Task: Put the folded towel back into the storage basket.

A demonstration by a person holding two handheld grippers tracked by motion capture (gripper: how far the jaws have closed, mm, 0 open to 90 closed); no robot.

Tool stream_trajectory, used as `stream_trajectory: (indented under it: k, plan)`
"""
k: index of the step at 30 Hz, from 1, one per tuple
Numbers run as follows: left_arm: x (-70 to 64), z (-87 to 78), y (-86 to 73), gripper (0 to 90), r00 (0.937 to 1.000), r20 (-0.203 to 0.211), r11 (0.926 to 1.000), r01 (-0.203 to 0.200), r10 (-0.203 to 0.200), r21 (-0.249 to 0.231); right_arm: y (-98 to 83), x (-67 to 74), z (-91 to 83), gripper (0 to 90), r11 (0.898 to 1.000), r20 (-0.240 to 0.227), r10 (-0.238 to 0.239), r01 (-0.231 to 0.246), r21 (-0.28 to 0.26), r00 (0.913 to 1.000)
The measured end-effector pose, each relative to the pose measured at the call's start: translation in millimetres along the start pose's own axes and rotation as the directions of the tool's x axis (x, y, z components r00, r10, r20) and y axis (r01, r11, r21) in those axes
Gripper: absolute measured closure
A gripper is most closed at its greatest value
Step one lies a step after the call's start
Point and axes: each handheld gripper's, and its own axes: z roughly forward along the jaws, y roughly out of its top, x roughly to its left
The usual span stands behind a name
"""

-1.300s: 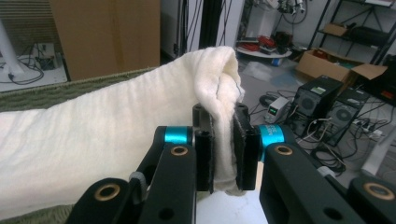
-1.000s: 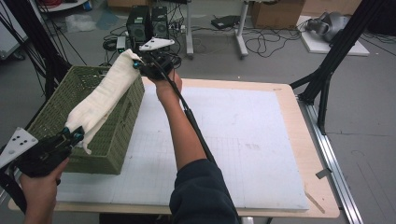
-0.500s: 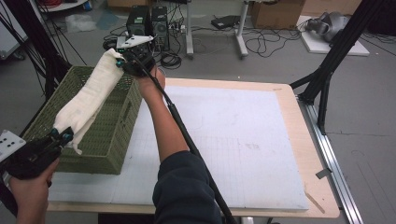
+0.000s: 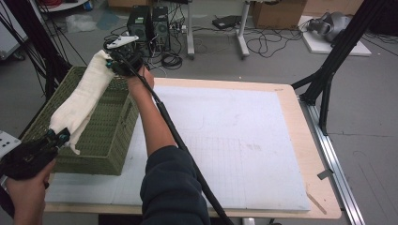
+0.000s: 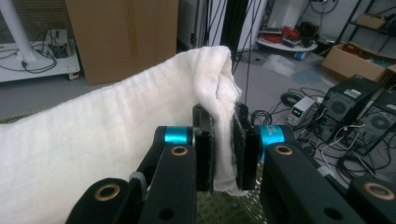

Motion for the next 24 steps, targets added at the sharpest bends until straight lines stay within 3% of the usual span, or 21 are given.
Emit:
stream_trajectory:
  k: [2, 3, 4, 6, 11, 14, 17, 21, 24]
  plan:
    - [3.7, 0.0, 0.0, 52.1, 0.9987, -0.011, 0.9987, 0.051, -0.051, -0.006, -1.9, 1.6, 5.1, 49.5, 0.999, 0.021, 0.027, -0.026, -0.018, 0.9994]
    - [5.4, -1.1, 0.0, 47.7, 0.9978, -0.016, 0.9977, 0.064, -0.065, -0.021, -3.1, 1.3, 5.7, 43.1, 0.999, 0.040, 0.040, -0.039, -0.029, 0.9984]
    - [6.6, -2.1, 0.1, 43.7, 0.9969, -0.023, 0.9965, 0.075, -0.076, -0.037, -4.1, 0.3, 5.5, 42.0, 0.998, 0.043, 0.064, -0.063, -0.028, 0.9970]
    - [8.3, -4.0, 0.5, 37.3, 0.9954, -0.028, 0.9945, 0.090, -0.092, -0.054, -6.9, -2.8, 2.7, 40.0, 0.998, 0.038, 0.065, -0.065, -0.009, 0.9972]
    - [6.1, -2.2, 0.5, 30.2, 0.9953, -0.024, 0.9947, 0.093, -0.094, -0.044, -18.7, -9.4, -14.8, 38.1, 0.997, 0.021, 0.073, -0.073, -0.005, 0.9971]
    - [2.1, 3.1, -0.4, 26.5, 0.9950, 0.014, 0.9949, 0.099, -0.099, -0.022, -28.7, -12.2, -25.2, 35.4, 0.997, 0.010, 0.071, -0.071, 0.016, 0.9974]
    - [-2.3, 9.7, -2.4, 18.4, 0.9948, 0.027, 0.9950, 0.098, -0.098, 0.019, -37.4, -14.0, -35.8, 32.7, 0.997, -0.001, 0.074, -0.074, 0.032, 0.9972]
    - [-7.4, 15.6, -4.3, 18.6, 0.9924, 0.056, 0.9939, 0.108, -0.109, 0.020, -46.1, -16.6, -50.5, 29.5, 0.996, -0.021, 0.084, -0.083, 0.039, 0.9963]
    - [-9.9, 18.2, -4.7, 19.0, 0.9883, 0.103, 0.9937, 0.111, -0.112, 0.012, -51.5, -16.8, -61.6, 26.9, 0.995, -0.039, 0.081, -0.079, 0.058, 0.9959]
